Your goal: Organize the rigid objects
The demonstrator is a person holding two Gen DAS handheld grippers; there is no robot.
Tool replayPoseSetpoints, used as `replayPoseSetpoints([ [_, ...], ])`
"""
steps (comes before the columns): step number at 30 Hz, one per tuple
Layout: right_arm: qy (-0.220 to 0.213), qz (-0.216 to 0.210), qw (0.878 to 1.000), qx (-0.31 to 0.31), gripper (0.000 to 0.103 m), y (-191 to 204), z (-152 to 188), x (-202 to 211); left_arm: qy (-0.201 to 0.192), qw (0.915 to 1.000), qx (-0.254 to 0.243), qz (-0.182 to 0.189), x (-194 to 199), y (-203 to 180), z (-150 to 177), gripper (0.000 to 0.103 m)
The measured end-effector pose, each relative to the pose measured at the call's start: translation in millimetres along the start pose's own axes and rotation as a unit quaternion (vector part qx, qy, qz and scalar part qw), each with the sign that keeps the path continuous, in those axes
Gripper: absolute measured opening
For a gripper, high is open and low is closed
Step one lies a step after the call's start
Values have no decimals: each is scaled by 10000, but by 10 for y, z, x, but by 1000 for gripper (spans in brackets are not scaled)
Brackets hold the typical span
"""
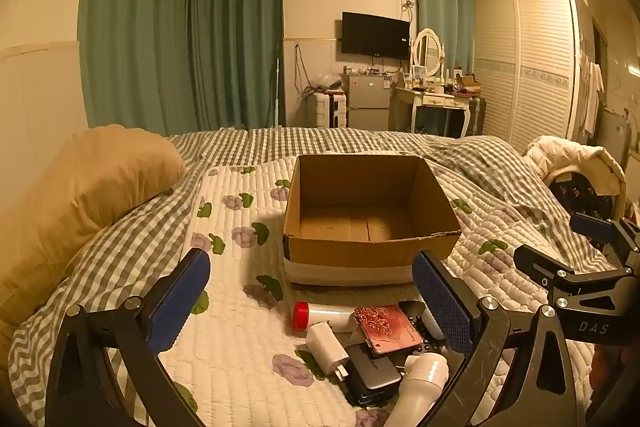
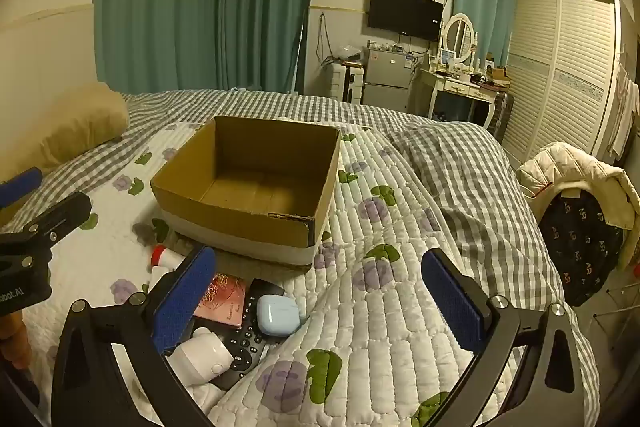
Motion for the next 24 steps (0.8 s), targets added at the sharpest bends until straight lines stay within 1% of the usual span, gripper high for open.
replayPoseSetpoints([
  [2, 30, 8, 10000, -6, 103, 0, 1, -8, -10, 10000, -11, 16, -3, -16, -4, 103],
  [3, 21, 5, 10000, 0, 103, 3, 0, -10, -27, 10000, 65, 39, 2, 1, -2, 103],
  [8, 30, -11, 10000, -2, 103, 10, 6, -16, -17, 10000, 23, 48, -10, -25, -7, 103],
  [9, 38, -7, 10000, -2, 103, 12, 6, -19, -25, 9999, 101, 56, -5, 32, -13, 103],
  [24, 154, -54, 9999, -28, 103, 8, 65, -82, -68, 9999, 72, -57, -32, 65, 48, 103],
])
Point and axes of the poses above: each gripper's, at about its wrist camera, not at the fingertips, and x roughly against the way its jaws point, y to its left, z to its underside, the point moved 4 cm from there along -x, roughly the way its jaws point, and after that the axes turned 4 degrees about y, right-handed, at the moved point
